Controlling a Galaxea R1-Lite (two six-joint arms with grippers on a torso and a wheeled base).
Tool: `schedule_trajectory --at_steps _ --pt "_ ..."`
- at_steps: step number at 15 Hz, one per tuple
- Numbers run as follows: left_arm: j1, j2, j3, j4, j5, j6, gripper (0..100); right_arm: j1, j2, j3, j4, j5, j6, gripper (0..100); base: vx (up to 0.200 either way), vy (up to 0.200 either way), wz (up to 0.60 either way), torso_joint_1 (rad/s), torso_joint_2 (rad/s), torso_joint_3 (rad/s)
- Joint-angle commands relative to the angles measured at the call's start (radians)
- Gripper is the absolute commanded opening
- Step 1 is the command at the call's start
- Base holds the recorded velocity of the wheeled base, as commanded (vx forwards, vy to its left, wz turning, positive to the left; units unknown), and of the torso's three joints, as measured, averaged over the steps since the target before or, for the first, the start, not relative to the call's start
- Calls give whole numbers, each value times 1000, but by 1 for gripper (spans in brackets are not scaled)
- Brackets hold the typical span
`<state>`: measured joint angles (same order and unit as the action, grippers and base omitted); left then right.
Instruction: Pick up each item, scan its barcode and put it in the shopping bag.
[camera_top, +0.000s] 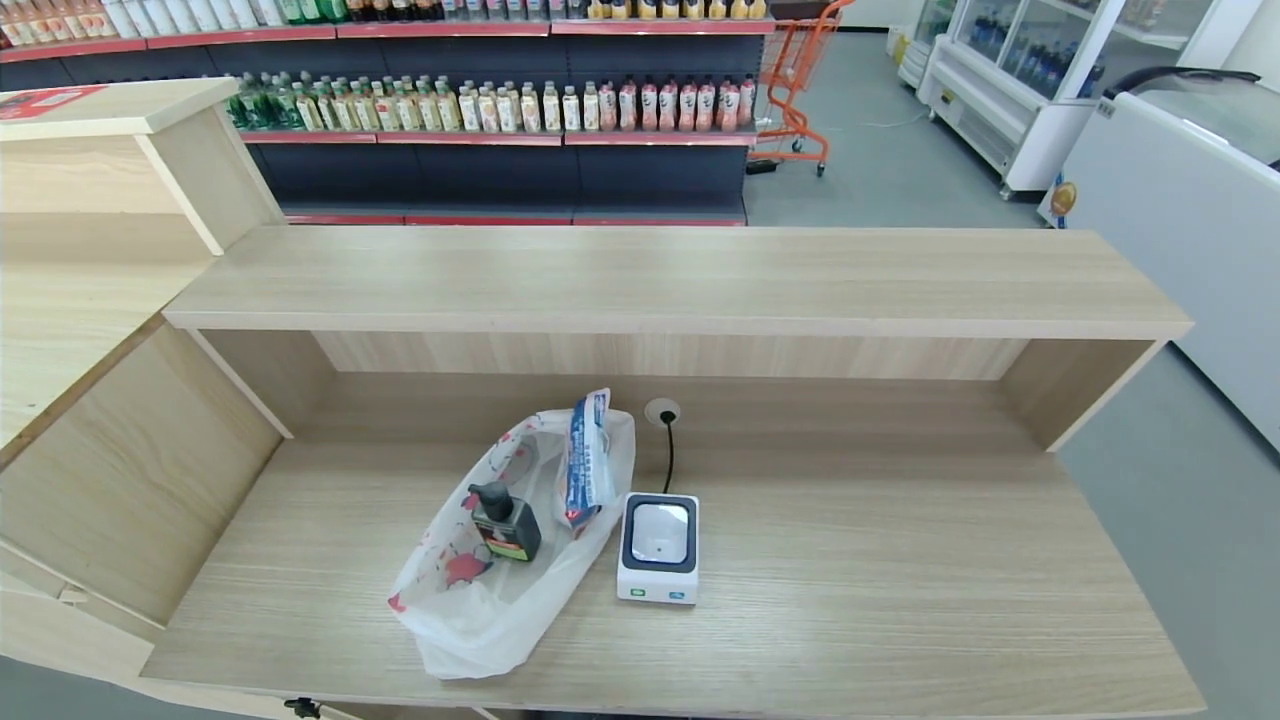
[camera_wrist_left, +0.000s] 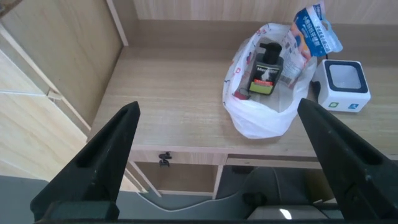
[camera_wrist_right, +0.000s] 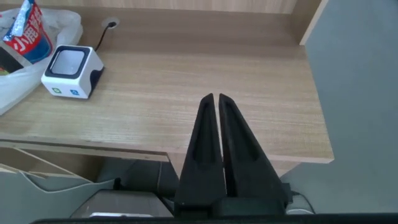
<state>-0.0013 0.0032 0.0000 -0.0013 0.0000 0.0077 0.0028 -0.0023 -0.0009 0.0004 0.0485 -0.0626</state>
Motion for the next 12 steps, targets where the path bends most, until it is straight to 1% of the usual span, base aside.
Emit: schedule_trajectory --at_steps 1,12 --pt "0 0 0 0 0 0 100 0 2 -1 0 1 0 0 0 0 0 0 0 0" --pt "0 0 0 0 0 0 100 0 2 1 0 1 0 0 0 0 0 0 0 0"
